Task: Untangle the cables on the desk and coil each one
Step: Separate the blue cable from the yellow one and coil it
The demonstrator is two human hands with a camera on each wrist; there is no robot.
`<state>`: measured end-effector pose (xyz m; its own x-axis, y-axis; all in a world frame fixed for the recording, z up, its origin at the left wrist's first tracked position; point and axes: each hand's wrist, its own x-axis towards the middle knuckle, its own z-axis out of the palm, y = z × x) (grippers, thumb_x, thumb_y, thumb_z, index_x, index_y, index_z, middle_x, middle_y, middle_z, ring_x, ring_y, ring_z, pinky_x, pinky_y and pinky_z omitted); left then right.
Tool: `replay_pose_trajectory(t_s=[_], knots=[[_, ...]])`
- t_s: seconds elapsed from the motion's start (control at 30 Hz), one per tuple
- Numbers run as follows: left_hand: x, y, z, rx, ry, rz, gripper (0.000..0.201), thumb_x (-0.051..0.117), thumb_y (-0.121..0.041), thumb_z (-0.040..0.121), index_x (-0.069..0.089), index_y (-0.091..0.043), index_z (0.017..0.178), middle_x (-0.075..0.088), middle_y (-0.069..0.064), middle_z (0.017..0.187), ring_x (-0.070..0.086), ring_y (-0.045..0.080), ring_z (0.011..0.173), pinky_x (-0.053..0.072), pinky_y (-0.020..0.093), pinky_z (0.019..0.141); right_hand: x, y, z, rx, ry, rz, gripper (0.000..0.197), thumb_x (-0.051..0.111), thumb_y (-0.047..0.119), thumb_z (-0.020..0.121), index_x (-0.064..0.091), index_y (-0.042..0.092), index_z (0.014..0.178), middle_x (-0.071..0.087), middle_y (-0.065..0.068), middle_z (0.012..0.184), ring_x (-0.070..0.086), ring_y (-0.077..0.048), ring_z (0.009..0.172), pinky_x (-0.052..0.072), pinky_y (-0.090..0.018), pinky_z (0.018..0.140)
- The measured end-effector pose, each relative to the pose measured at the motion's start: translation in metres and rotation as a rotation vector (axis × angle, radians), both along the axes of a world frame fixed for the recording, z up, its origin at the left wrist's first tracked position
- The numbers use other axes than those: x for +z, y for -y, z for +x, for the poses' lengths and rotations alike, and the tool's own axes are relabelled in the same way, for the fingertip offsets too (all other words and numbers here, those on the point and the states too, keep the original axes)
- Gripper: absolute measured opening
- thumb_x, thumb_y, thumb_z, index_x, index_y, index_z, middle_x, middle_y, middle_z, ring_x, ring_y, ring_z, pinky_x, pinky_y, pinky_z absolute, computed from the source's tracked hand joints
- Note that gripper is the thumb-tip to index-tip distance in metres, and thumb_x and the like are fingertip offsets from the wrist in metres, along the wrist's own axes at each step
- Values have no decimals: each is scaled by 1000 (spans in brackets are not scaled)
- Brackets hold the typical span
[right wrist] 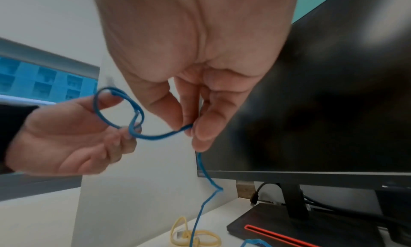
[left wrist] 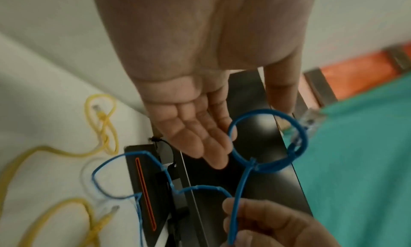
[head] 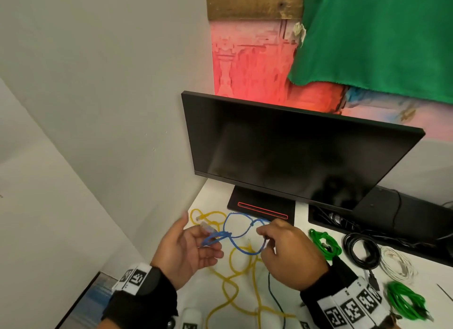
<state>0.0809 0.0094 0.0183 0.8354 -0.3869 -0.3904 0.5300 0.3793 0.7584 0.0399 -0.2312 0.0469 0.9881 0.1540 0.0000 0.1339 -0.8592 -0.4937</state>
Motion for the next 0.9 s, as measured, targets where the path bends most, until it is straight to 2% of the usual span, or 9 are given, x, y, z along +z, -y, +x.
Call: replay_pose_trajectory(t_s=[0.13,0.27,0.33,0.43,0.57,0.63,0.73,0.8,0.9], knots=[[8,2,-7,-82,193,207,41,77,-26,58,69,2,87,67,22,82,70,31,74,55,31,63,-4,-2,-3,62,-117,-156,33,43,26,88,66,28,113,59,8,108,60,-16,101,48,-28,85],[15,8,-15,-181,283,271,50,78,-13,56,69,2,104,71,23,97,71,34,89,55,34,78,-3,-8,-5,48,-153,-275,36,43,44,88,68,18,84,65,1,84,61,-16,76,42,-30,61],[17,12,-16,-217,319,322,43,74,8,66,68,0,108,72,20,101,71,31,93,56,32,79,2,-12,-5,31,-181,-261,41,46,52,87,67,18,79,67,1,79,62,-16,71,41,-28,57],[18,16,-15,-162,371,395,35,63,23,77,71,-1,101,73,19,94,73,28,87,57,28,75,10,-15,-4,30,-173,-251,43,48,59,85,68,24,101,70,6,97,65,-16,89,50,-31,73],[18,19,-13,-39,422,547,18,69,2,84,76,-14,78,68,6,65,62,16,54,50,23,54,12,-17,-7,106,-117,-153,64,46,67,81,48,38,138,37,14,152,38,-14,137,35,-34,108],[16,22,-13,-4,463,623,18,69,-5,85,76,-19,76,62,2,59,51,13,45,44,22,47,11,-21,-7,157,-117,-8,77,47,74,73,41,40,142,31,19,155,30,-8,141,30,-31,114],[15,28,-14,4,468,611,17,68,-8,87,74,-20,76,56,7,55,45,15,40,41,24,45,4,-31,-6,152,-210,302,77,66,67,64,42,45,135,63,25,108,57,5,102,48,-23,90],[19,31,-16,16,422,515,11,69,-9,87,75,-15,79,56,10,55,46,16,43,42,25,47,-3,-34,-3,103,-151,399,50,73,56,66,54,45,111,60,15,77,56,0,71,47,-21,67],[25,26,-15,31,322,294,20,72,-14,73,77,-9,91,66,10,74,58,16,63,50,27,62,-10,-32,0,30,-90,459,24,67,57,70,61,36,82,59,6,69,56,-8,63,50,-31,63]])
